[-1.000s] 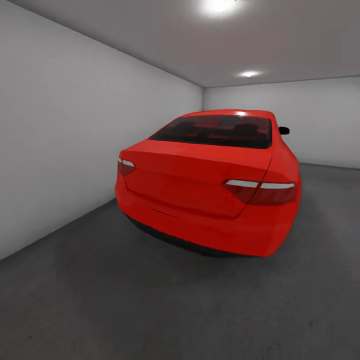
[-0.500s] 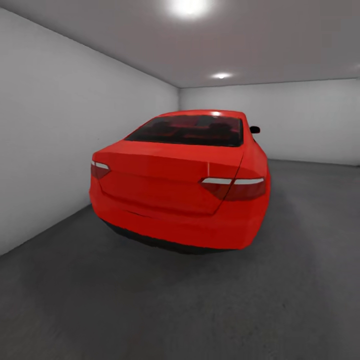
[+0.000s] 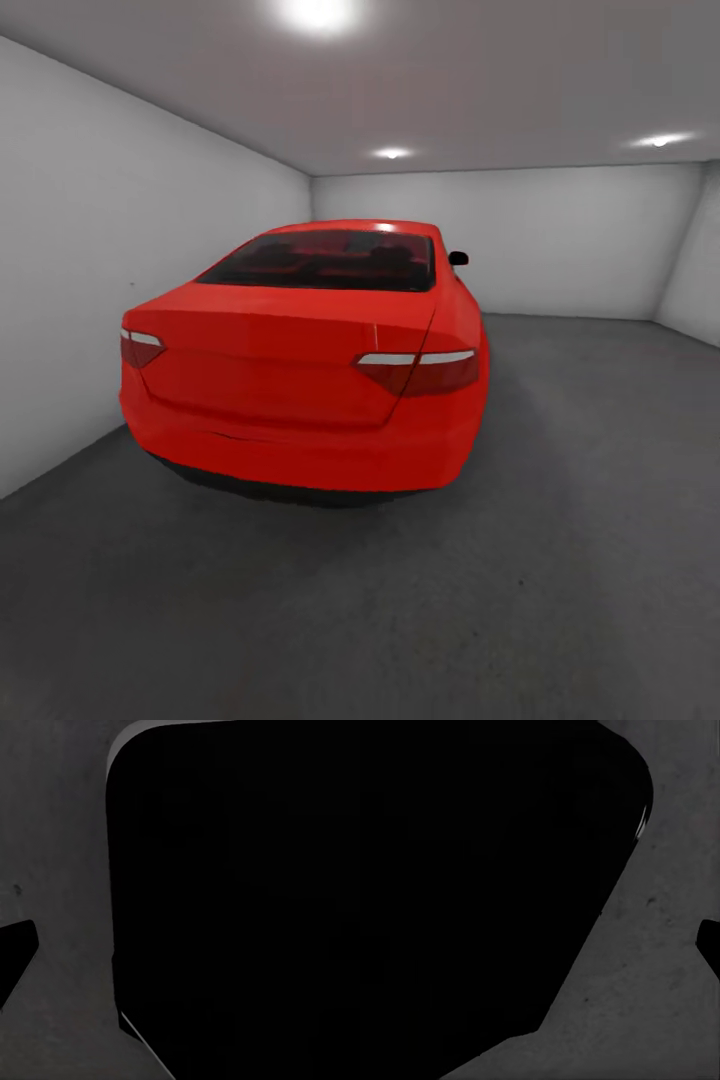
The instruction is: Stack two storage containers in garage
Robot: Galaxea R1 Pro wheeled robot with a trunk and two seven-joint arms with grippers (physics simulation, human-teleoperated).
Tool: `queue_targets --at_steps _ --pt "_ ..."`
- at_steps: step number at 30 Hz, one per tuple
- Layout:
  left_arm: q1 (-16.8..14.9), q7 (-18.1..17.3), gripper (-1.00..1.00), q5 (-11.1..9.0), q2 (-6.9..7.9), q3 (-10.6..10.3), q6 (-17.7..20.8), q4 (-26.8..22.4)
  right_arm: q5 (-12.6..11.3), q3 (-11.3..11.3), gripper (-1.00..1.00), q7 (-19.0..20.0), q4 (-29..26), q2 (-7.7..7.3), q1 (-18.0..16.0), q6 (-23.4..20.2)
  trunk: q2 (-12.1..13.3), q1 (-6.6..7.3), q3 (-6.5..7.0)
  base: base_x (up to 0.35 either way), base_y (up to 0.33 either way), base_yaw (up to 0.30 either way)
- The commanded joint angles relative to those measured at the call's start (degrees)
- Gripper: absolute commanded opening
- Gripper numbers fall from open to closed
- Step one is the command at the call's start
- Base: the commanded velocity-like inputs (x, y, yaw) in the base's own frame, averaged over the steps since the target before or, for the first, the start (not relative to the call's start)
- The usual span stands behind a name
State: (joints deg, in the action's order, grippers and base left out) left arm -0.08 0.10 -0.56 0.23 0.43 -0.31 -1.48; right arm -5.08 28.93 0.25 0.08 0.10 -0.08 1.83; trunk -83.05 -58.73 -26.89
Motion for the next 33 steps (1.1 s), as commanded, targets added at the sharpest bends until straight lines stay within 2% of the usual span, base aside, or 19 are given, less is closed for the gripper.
queue_targets --at_steps 1,33 --pt "0.0 0.1 1.00 -0.1 -0.01 0.0 0.0 0.0 -0.5 0.4 1.00 0.0 0.0 0.08 0.0 0.2 0.0 0.00 -0.04 0.000 0.000 -0.102" --pt "0.0 0.2 1.00 -0.1 -0.05 -0.1 0.0 -0.1 -0.5 0.4 1.00 -0.1 0.0 0.16 0.0 0.5 0.0 0.00 -0.04 0.000 0.000 -0.235"
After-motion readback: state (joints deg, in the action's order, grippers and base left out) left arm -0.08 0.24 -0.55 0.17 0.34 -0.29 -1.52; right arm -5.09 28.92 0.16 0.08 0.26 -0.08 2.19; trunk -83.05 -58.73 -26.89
